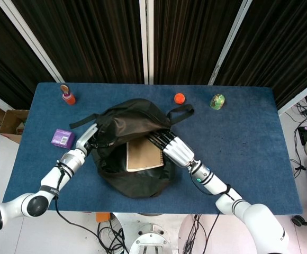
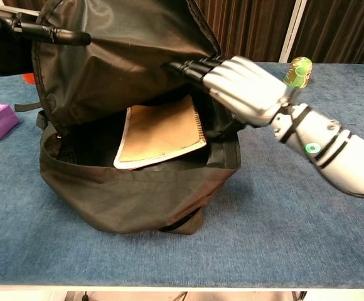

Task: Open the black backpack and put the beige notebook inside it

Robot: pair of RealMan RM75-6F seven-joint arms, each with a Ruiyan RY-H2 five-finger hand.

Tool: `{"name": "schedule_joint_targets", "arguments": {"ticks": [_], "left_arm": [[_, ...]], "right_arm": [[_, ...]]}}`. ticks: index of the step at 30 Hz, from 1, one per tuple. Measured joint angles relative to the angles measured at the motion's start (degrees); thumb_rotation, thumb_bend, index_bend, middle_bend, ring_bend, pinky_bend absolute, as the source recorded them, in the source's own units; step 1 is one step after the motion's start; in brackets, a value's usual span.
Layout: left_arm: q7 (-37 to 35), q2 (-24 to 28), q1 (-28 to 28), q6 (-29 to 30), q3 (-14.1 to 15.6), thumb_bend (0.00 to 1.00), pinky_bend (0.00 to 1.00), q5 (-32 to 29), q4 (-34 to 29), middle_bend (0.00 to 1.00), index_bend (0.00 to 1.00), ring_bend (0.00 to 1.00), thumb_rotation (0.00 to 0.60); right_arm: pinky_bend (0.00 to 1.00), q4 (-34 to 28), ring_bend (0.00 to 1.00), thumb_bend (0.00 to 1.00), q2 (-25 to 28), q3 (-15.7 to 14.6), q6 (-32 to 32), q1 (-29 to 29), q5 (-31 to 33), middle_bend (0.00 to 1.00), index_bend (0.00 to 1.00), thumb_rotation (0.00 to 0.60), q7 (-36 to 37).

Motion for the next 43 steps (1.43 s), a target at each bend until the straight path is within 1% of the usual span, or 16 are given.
{"name": "schedule_joint_targets", "arguments": {"ticks": [5, 7, 9, 13, 15, 17, 21, 23, 25, 28, 30, 32, 34, 36, 40, 43], "left_arm": [[3.79, -1.12, 0.03, 1.85, 2.69, 0.42, 0.34, 3.97, 1.15, 0.50, 0.57, 0.40, 0.600], [6.18, -1.79, 0.01, 2.86, 4.29, 0.42, 0.32, 6.60, 1.78, 0.49, 0.56, 0.40, 0.600], [8.39, -2.32, -0.08, 3.56, 5.80, 0.41, 0.29, 9.18, 2.34, 0.46, 0.53, 0.36, 0.600], [14.78, -2.55, -0.88, 3.84, 9.98, 0.29, 0.26, 16.23, 3.30, 0.34, 0.36, 0.25, 0.600], [17.26, -2.26, -1.19, 3.89, 11.16, 0.22, 0.25, 18.02, 3.35, 0.27, 0.28, 0.21, 0.600], [21.10, -1.81, -1.42, 4.52, 12.59, 0.18, 0.24, 19.59, 3.21, 0.25, 0.26, 0.19, 0.600], [29.31, -0.81, -0.83, 8.63, 14.77, 0.16, 0.24, 21.69, 1.98, 0.25, 0.25, 0.19, 0.600], [33.52, -0.11, 0.20, 12.46, 15.70, 0.16, 0.24, 22.49, 0.75, 0.26, 0.25, 0.19, 0.600], [37.09, 0.75, 1.76, 16.96, 16.53, 0.16, 0.24, 23.20, -0.58, 0.27, 0.26, 0.19, 0.600], [40.57, 2.38, 4.69, 23.78, 17.52, 0.16, 0.24, 23.87, -2.13, 0.27, 0.27, 0.19, 0.600], [42.50, 3.46, 6.65, 27.76, 18.00, 0.16, 0.24, 24.10, -2.46, 0.28, 0.27, 0.19, 0.600], [45.13, 4.44, 8.95, 32.28, 18.46, 0.16, 0.24, 24.30, -2.01, 0.28, 0.28, 0.19, 0.600], [47.67, 5.06, 11.31, 36.68, 18.93, 0.16, 0.23, 24.48, -0.37, 0.28, 0.28, 0.19, 0.600], [49.46, 5.38, 13.40, 40.11, 19.45, 0.16, 0.21, 24.63, 1.94, 0.27, 0.27, 0.18, 0.600], [51.44, 5.97, 18.97, 45.62, 21.81, 0.16, 0.19, 24.93, 7.38, 0.26, 0.26, 0.18, 0.600], [50.72, 6.05, 22.83, 48.60, 23.74, 0.16, 0.19, 25.26, 8.50, 0.26, 0.26, 0.18, 0.600]], "right_arm": [[0.23, -10.58, 0.00, 0.04, 8.12, -2.07, 6.19, -4.16, -1.53, 0.12, 0.00, 0.600, -1.03], [0.26, -14.97, 0.01, 0.06, 12.50, -3.32, 9.24, -6.59, -2.36, 0.12, 0.00, 0.600, -1.90], [0.27, -18.41, 0.01, 0.06, 16.47, -4.44, 11.41, -8.72, -2.94, 0.11, 0.00, 0.600, -2.44], [0.26, -26.49, 0.01, 0.07, 25.48, -6.39, 16.90, -14.75, -3.44, 0.11, 0.00, 0.600, -4.16], [0.26, -28.95, 0.01, 0.07, 28.68, -6.81, 19.09, -17.61, -3.08, 0.10, 0.00, 0.600, -4.96], [0.25, -31.18, 0.01, 0.07, 31.57, -7.07, 20.21, -20.48, -1.93, 0.10, 0.00, 0.600, -5.36], [0.24, -33.59, 0.01, 0.07, 35.20, -6.89, 19.85, -23.91, 1.87, 0.08, 0.00, 0.600, -3.84], [0.24, -34.52, 0.01, 0.07, 36.58, -6.53, 18.76, -25.33, 4.12, 0.07, 0.00, 0.600, -3.09], [0.24, -35.78, 0.01, 0.08, 38.01, -6.07, 16.97, -26.49, 6.48, 0.08, 0.00, 0.600, -2.54], [0.27, -38.60, 0.04, 0.18, 40.63, -5.51, 13.93, -27.81, 9.59, 0.16, 0.01, 0.600, -1.44], [0.29, -40.74, 0.06, 0.21, 42.45, -5.29, 12.03, -28.53, 11.22, 0.16, 0.01, 0.600, -0.62], [0.25, -43.37, 0.04, 0.22, 44.68, -5.10, 9.90, -29.48, 12.92, 0.12, 0.01, 0.600, 0.35], [0.14, -45.95, 0.00, 0.22, 46.97, -5.14, 7.62, -30.37, 14.18, 0.04, 0.00, 0.600, 1.30], [0.08, -48.31, 0.00, 0.22, 49.10, -5.39, 5.70, -31.03, 15.11, 0.01, 0.00, 0.600, 2.22], [0.06, -51.67, 0.00, 0.24, 52.90, -6.05, 3.34, -33.44, 15.91, 0.00, 0.00, 0.600, 4.33], [0.05, -51.35, 0.00, 0.25, 52.64, -6.35, 4.47, -35.67, 15.36, 0.00, 0.00, 0.600, 5.92]]}}
